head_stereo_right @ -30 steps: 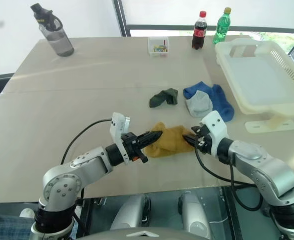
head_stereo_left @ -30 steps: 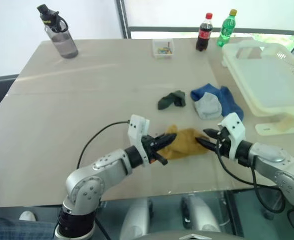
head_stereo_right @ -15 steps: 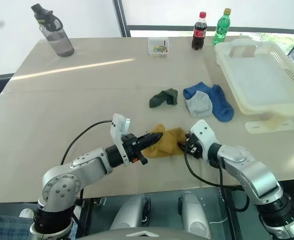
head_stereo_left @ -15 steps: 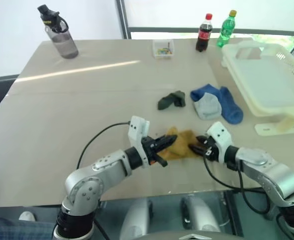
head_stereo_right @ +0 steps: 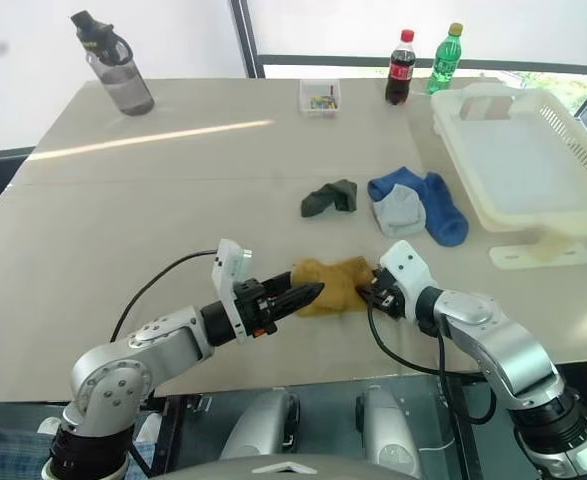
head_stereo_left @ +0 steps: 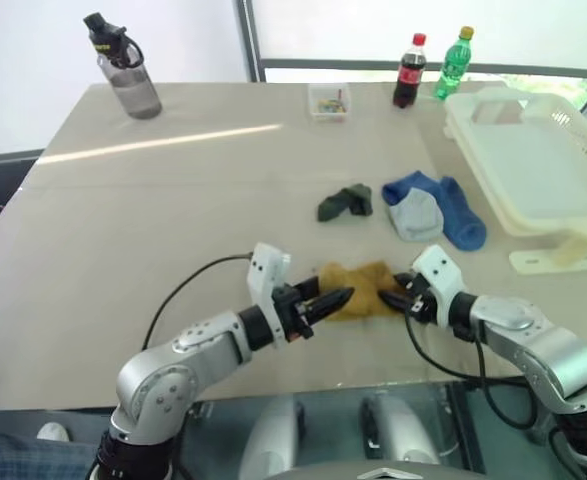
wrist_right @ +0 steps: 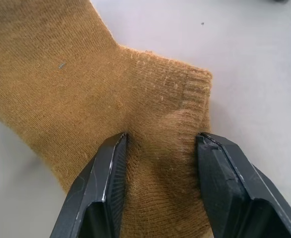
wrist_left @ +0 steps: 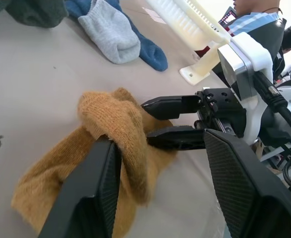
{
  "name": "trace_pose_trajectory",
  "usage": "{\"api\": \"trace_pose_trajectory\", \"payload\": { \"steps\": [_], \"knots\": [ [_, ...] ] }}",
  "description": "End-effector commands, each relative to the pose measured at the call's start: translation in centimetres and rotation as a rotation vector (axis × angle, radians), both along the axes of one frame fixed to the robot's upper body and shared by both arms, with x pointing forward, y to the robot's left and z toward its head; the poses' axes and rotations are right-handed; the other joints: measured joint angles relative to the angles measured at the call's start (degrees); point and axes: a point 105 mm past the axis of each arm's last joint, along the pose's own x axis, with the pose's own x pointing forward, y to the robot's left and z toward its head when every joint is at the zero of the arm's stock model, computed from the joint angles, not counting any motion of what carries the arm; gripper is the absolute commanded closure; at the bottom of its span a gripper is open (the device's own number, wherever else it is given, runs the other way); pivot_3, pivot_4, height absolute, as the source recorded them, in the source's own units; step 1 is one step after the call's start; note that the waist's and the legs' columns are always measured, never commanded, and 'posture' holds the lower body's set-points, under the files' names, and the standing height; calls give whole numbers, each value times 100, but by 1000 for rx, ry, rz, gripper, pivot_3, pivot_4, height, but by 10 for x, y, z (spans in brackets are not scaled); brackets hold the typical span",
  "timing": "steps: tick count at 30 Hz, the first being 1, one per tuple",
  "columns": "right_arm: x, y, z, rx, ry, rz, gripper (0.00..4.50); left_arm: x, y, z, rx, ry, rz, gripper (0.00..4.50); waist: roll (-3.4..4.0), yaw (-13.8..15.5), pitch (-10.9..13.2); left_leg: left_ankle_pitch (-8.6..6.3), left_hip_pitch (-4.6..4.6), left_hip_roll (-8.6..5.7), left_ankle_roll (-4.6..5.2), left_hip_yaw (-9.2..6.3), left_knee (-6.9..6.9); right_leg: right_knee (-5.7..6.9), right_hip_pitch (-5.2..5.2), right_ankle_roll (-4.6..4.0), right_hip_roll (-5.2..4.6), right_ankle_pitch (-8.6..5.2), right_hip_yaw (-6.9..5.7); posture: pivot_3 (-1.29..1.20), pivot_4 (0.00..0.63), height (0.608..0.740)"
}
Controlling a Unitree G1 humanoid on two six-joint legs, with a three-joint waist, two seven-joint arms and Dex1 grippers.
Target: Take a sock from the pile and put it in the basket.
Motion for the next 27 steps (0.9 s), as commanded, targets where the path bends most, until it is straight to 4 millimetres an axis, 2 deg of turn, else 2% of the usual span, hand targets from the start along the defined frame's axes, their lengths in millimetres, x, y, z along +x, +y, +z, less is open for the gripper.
{"api": "trace_pose_trajectory", "payload": {
  "steps": [1,4,7,12,15,21,24,27],
  "knots": [
    [-6,-8,-18,-33,80,-28,2261,-16,5,16,-34,-37,-45,1795,0,0,0,0,1,2,0,-2,-2,0,0,0,0,0,0,0,150,740],
    [-5,-8,-18,-33,80,-29,2261,-17,15,13,-35,-10,-1,1795,0,5,-1,0,2,1,0,-2,-5,-3,0,0,-1,-1,0,0,150,740],
    [-4,-6,-18,-31,79,-29,2261,-21,35,-7,-30,69,18,1795,-2,-8,-5,0,4,1,0,0,-6,-6,2,0,-2,-1,1,0,150,740],
    [1,-3,-17,-20,62,-44,2261,-29,46,-24,16,109,18,1795,-8,-10,-10,0,6,4,0,1,-19,-21,1,0,-1,-1,-1,0,150,740],
    [5,-2,-16,-12,54,-67,2261,-28,47,-25,20,97,26,1795,-12,-11,-12,0,7,8,0,-3,-19,-26,2,0,-3,-1,3,0,150,740],
    [15,-2,-14,-1,40,-121,2261,-12,37,-17,-86,91,52,1795,-13,-15,-16,0,9,13,-1,-9,-20,-28,2,0,-1,0,3,0,150,740],
    [20,-2,-12,-1,30,-142,2261,0,31,-16,-141,154,94,1795,-13,-17,-16,0,9,11,0,-9,-22,-28,1,-2,0,2,4,0,150,740],
    [24,-2,-9,-3,19,-155,2261,5,25,-21,-164,270,107,1795,-14,-15,-17,0,9,10,0,-13,-21,-27,3,0,1,3,4,0,150,740]
  ]
}}
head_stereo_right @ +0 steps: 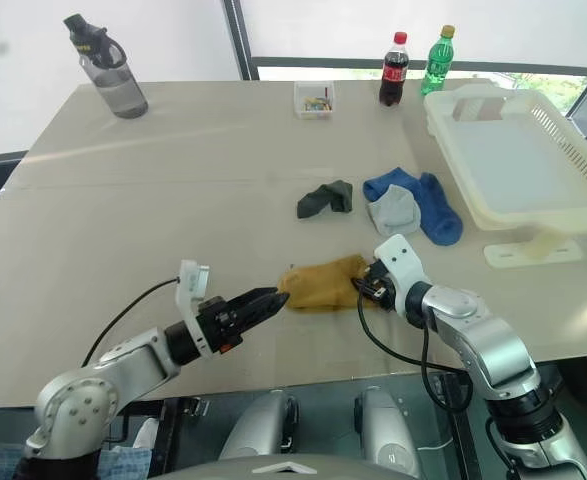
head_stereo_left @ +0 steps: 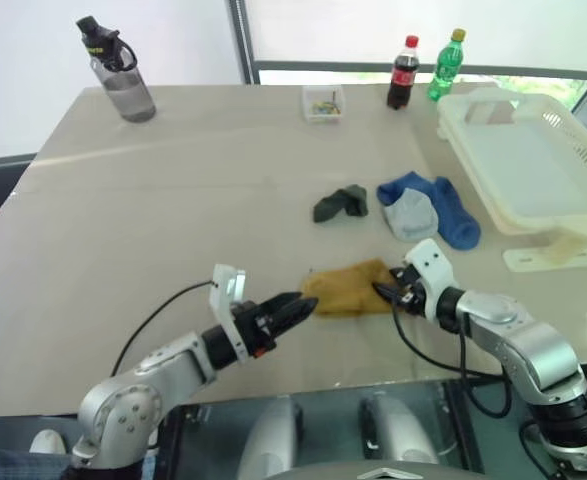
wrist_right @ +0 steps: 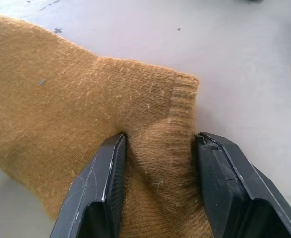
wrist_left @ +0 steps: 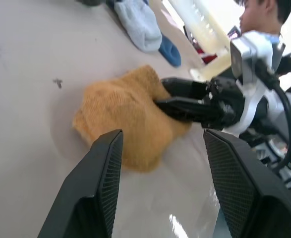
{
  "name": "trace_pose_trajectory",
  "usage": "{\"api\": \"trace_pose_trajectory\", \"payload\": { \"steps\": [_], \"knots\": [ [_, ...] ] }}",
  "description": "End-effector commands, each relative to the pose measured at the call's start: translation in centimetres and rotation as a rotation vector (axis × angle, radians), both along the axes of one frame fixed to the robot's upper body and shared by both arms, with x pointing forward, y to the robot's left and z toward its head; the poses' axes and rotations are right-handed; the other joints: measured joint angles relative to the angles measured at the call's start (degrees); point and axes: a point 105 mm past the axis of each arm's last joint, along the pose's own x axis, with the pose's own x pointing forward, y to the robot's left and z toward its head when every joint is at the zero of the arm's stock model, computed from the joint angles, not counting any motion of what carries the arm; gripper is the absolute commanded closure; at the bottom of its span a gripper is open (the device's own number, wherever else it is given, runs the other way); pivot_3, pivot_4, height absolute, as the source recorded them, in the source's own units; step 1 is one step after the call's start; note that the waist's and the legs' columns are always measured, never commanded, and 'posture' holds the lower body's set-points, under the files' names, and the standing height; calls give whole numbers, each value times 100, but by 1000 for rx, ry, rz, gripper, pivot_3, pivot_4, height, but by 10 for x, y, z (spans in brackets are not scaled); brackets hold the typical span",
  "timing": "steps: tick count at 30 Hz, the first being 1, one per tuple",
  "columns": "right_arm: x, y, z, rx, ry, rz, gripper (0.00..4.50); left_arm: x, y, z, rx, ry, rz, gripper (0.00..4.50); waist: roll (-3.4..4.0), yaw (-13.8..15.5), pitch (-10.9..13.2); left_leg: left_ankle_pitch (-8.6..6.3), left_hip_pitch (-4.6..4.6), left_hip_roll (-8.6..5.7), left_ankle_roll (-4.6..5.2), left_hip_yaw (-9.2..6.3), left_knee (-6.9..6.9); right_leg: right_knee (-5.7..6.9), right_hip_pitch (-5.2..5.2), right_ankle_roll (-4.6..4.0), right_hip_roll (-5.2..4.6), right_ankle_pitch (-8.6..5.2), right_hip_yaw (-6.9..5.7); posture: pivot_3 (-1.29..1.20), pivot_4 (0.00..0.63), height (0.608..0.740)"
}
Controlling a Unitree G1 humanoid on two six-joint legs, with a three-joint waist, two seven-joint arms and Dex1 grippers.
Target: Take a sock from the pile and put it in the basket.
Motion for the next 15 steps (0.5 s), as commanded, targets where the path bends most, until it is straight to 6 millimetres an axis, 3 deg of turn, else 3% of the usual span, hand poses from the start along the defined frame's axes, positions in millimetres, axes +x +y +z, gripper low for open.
{"api": "trace_pose_trajectory", "payload": {
  "steps": [1,5,10,15],
  "knots": [
    [6,-11,-8,-41,25,-68,2261,2,-8,-2,-45,135,-1,1795,0,-6,0,0,0,0,0,-3,0,0,1,0,0,0,0,0,150,740],
    [7,-11,-8,-41,22,-78,2261,-3,-5,-2,-66,265,-21,1795,1,-14,0,0,0,1,0,-10,-2,0,0,-2,1,1,0,0,150,740],
    [6,-10,-9,-38,22,-83,2261,-11,4,1,-14,308,-24,1795,1,-8,0,0,4,0,0,-10,-2,1,1,-14,-2,8,1,0,150,740],
    [8,-6,-7,-29,9,-76,2261,-6,1,-6,16,368,24,1795,1,-1,1,0,4,0,-1,-7,-3,-1,1,-16,-3,9,3,0,150,740]
  ]
}}
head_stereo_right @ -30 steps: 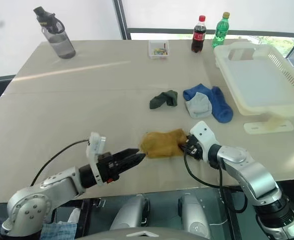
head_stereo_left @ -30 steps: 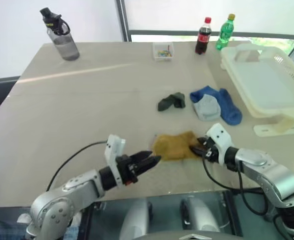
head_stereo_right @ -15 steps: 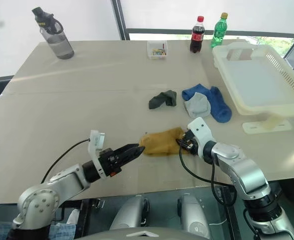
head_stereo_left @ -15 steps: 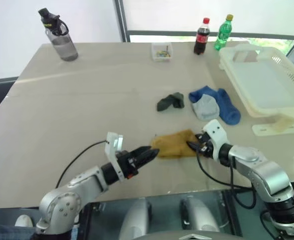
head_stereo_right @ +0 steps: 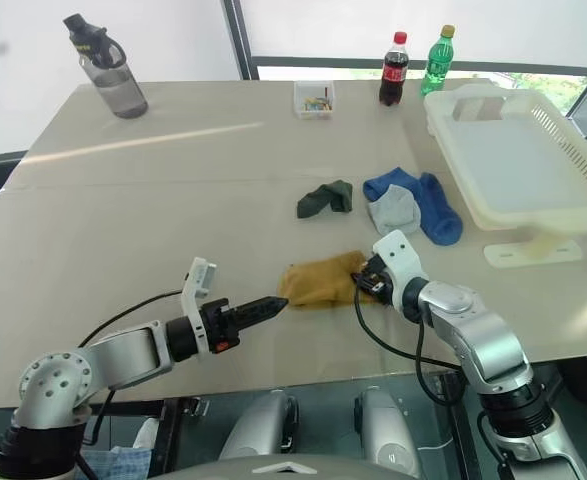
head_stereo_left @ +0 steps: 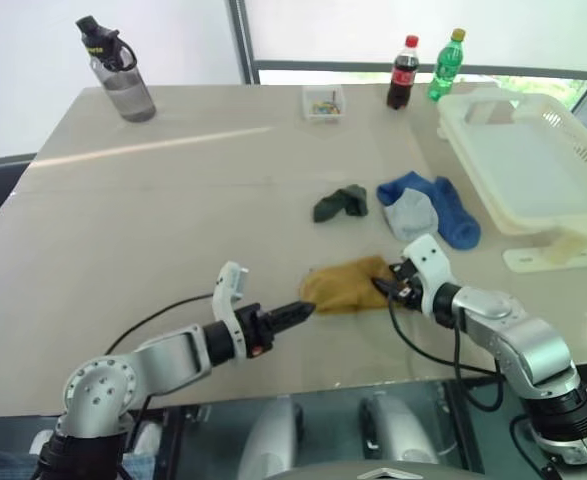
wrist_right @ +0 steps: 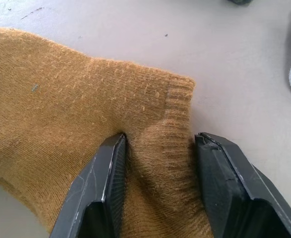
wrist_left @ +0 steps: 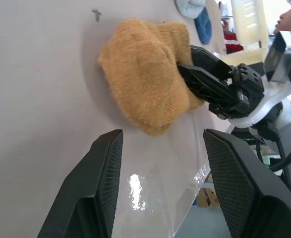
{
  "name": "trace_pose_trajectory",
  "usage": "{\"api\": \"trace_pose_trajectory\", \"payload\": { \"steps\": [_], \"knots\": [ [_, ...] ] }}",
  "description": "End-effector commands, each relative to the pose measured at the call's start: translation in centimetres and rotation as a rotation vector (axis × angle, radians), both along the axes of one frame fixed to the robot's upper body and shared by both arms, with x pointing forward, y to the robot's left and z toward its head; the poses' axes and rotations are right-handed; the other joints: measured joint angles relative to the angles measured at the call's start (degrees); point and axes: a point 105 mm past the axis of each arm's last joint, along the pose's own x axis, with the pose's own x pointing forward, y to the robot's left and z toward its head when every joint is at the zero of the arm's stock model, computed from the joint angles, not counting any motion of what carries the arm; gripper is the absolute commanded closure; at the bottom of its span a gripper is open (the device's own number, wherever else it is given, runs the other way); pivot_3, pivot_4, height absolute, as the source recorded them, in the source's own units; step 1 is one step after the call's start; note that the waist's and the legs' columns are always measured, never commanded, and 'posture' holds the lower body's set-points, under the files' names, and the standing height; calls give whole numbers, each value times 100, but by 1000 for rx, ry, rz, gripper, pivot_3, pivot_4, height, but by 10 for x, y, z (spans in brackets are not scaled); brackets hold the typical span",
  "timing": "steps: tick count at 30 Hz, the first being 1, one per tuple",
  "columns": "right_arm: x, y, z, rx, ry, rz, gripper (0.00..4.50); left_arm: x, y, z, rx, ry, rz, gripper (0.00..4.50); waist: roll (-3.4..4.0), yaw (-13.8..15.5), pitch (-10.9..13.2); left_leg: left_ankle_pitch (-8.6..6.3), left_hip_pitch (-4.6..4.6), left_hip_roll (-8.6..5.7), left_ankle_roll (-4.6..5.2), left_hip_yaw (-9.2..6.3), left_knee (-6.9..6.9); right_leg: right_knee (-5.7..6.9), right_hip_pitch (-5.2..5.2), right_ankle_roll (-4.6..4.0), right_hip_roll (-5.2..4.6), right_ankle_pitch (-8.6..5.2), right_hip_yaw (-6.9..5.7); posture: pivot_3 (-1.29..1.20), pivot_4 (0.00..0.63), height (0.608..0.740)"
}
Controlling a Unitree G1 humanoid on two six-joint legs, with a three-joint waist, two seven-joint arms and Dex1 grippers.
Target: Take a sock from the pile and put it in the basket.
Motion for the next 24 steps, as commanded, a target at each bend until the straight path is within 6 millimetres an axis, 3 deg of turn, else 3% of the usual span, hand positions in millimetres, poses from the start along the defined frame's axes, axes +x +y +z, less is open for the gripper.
{"api": "trace_pose_trajectory", "payload": {
  "steps": [1,10,21,24],
  "knots": [
    [4,-7,-8,-32,14,-47,2261,3,-9,2,-6,28,17,1795,0,3,0,0,0,0,0,0,0,0,0,-2,0,1,0,0,150,740],
    [6,-8,-5,-36,2,-47,2261,22,-23,-8,-1,69,64,1795,0,8,0,0,-1,-5,0,12,-2,-3,0,-4,1,2,-1,0,150,740],
    [5,-7,-4,-33,-1,-50,2261,50,-28,2,-69,-40,120,1795,0,9,0,1,-5,-9,-1,26,-4,-11,2,-4,1,2,-4,0,150,740],
    [5,-5,-4,-29,-1,-50,2261,61,-30,15,-109,-126,147,1795,0,8,0,1,-6,-10,-1,26,-4,-12,2,-4,1,2,-5,0,150,740]
  ]
}}
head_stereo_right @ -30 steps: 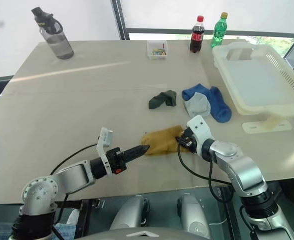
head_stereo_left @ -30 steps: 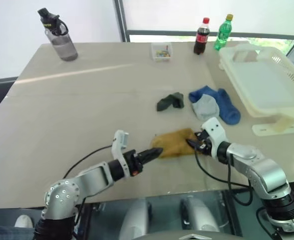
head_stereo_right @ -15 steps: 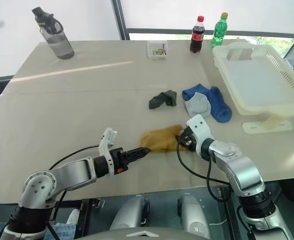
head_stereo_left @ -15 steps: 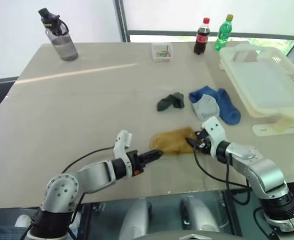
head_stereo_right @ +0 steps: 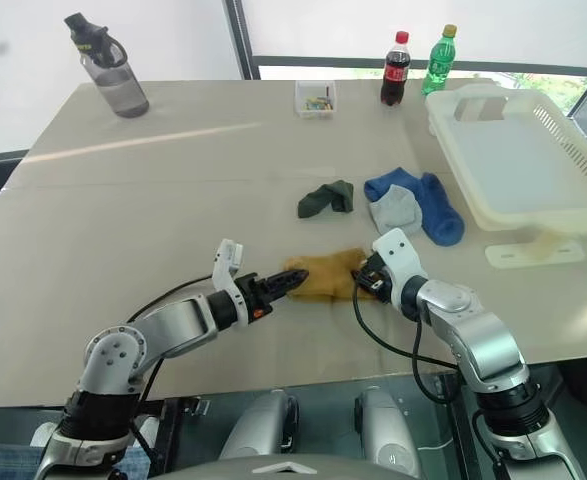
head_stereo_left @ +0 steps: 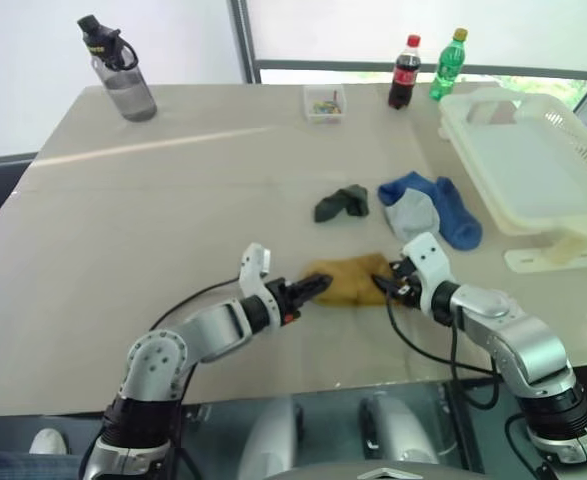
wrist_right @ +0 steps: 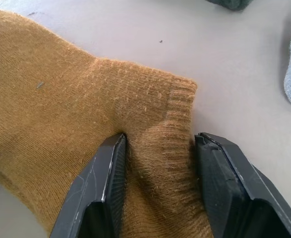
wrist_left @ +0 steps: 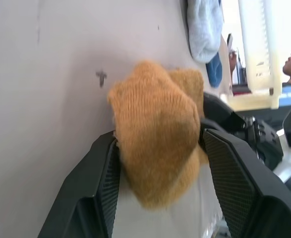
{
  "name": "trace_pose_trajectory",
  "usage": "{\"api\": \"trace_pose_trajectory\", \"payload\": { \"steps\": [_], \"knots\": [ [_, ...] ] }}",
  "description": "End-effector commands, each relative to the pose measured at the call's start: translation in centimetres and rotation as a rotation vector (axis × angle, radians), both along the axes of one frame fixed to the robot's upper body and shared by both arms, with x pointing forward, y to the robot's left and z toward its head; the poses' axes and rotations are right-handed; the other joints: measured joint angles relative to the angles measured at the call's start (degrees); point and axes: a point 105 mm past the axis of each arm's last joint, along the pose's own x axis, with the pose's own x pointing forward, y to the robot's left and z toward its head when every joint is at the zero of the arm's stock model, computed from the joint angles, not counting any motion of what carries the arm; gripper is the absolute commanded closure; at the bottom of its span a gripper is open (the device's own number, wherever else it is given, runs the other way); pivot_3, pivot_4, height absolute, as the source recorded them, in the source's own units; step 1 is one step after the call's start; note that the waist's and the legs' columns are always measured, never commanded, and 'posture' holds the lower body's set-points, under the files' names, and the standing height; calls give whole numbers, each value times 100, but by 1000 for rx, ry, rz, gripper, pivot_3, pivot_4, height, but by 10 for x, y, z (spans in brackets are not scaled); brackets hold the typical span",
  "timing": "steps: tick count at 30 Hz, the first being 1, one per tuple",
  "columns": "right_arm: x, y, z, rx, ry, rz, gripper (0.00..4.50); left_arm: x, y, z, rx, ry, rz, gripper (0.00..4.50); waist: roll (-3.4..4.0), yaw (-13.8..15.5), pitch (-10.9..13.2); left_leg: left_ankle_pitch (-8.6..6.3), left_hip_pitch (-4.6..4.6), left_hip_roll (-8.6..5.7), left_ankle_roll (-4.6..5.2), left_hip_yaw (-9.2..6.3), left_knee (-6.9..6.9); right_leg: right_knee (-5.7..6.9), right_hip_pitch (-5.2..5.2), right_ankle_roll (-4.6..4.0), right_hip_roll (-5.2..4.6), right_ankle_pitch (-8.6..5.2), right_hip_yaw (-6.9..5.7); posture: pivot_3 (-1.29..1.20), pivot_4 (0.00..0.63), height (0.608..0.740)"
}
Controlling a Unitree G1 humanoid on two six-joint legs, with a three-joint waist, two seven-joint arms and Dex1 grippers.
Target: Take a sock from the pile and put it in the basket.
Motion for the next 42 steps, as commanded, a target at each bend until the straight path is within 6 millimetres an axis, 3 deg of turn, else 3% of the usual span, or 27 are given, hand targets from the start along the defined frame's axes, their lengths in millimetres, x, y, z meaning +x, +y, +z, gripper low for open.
{"api": "trace_pose_trajectory", "payload": {
  "steps": [1,9,15,20,26,29,35,40,42],
  "knots": [
    [2,-6,-5,-25,14,-36,2261,12,-2,23,-69,-130,23,1795,-1,-2,0,0,-1,0,0,-1,0,0,0,0,0,0,-1,0,150,740],
    [1,-5,-6,-23,18,-34,2261,7,-18,42,-191,-220,-70,1795,-1,-7,0,0,-5,0,0,-2,-5,-8,-1,1,0,0,-1,0,150,740],
    [0,-8,-4,-23,11,-44,2261,2,-27,43,-213,-231,-134,1795,-1,-8,1,0,-5,0,0,-4,-6,-9,-1,3,1,-2,-3,0,150,740],
    [-9,-13,25,32,-42,-57,2261,6,-39,41,-222,-222,-169,1795,4,24,9,0,-15,-3,0,-12,-5,-12,-2,5,-1,-3,-8,0,150,740],
    [-16,-18,45,112,-34,-64,2261,9,-46,38,-211,-225,-196,1795,8,5,14,0,-29,-4,1,-10,-15,-19,-15,1,-1,0,-6,0,150,740],
    [-14,-39,59,186,-37,-139,2261,8,-54,33,-189,-218,-245,1795,10,9,16,0,-30,-4,1,-13,-19,-21,-16,1,0,-1,-9,0,150,740],
    [-23,-54,58,297,34,-201,2261,8,-66,27,-148,-208,-317,1795,12,6,18,-1,-32,-6,1,-13,-19,-24,-16,2,-1,-1,-8,0,150,740],
    [-28,-51,58,395,83,-205,150,6,-73,25,-127,-219,-368,1744,20,-6,23,-1,-31,-5,1,-12,-22,-23,-16,2,1,-1,-8,0,150,740],
    [-30,-51,58,402,96,-207,62,5,-76,26,-132,-222,-387,1744,20,-6,23,-1,-31,-5,1,-12,-22,-23,-16,2,1,-1,-8,0,150,740]
  ]
}}
